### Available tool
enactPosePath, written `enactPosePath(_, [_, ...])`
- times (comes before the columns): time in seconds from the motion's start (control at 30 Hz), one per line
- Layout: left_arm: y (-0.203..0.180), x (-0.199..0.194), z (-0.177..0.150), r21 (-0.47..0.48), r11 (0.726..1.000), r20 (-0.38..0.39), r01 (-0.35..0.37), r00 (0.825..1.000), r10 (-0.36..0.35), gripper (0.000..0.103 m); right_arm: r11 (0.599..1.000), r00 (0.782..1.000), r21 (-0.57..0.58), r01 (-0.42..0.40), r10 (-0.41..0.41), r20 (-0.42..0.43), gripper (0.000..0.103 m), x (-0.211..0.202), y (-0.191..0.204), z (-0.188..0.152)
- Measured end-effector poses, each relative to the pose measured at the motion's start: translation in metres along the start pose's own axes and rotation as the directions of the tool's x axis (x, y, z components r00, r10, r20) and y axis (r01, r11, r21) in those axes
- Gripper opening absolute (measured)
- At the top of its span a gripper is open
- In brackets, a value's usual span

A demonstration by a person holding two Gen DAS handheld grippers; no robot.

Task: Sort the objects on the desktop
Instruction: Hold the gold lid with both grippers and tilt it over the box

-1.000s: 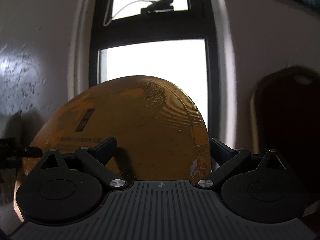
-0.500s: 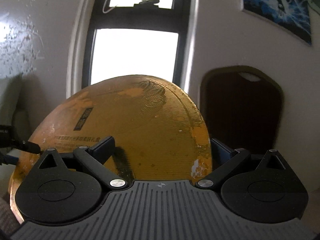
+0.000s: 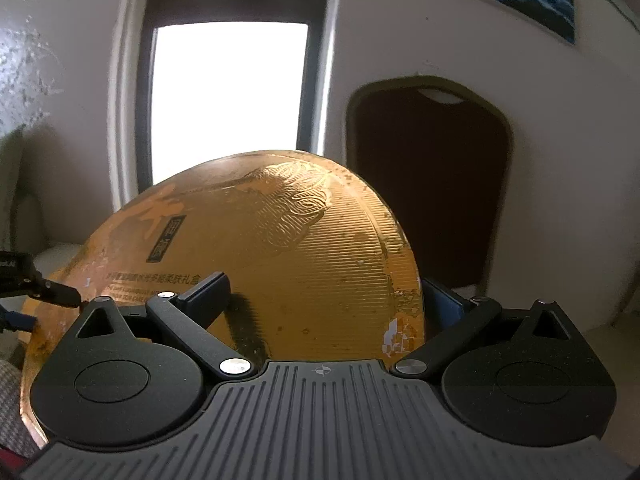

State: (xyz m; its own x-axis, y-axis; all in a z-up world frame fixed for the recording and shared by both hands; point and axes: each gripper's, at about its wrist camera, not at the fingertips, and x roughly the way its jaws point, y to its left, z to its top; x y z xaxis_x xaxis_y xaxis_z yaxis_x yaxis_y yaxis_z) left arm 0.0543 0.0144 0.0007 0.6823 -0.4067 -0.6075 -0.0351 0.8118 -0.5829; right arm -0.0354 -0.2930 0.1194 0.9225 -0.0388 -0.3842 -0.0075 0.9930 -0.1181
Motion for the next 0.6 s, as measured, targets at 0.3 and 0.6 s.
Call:
enactPosePath(0.3, [-0.031, 0.028, -0.015, 0.079, 0.997, -0.093, -0.005, 0.996, 0.012, 0.101, 0.994, 0.995, 0.086, 0.074, -0.067, -0.078, 0.100, -0.004, -0.034, -0.024])
enactPosePath(0.6, [-0.046, 0.042, -0.024, 0.124, 0.992, -0.139, -0.008, 0.990, 0.025, 0.101, 0.984, 0.988, 0.137, 0.118, -0.102, -0.119, 0.100, -0.007, -0.057, -0.043])
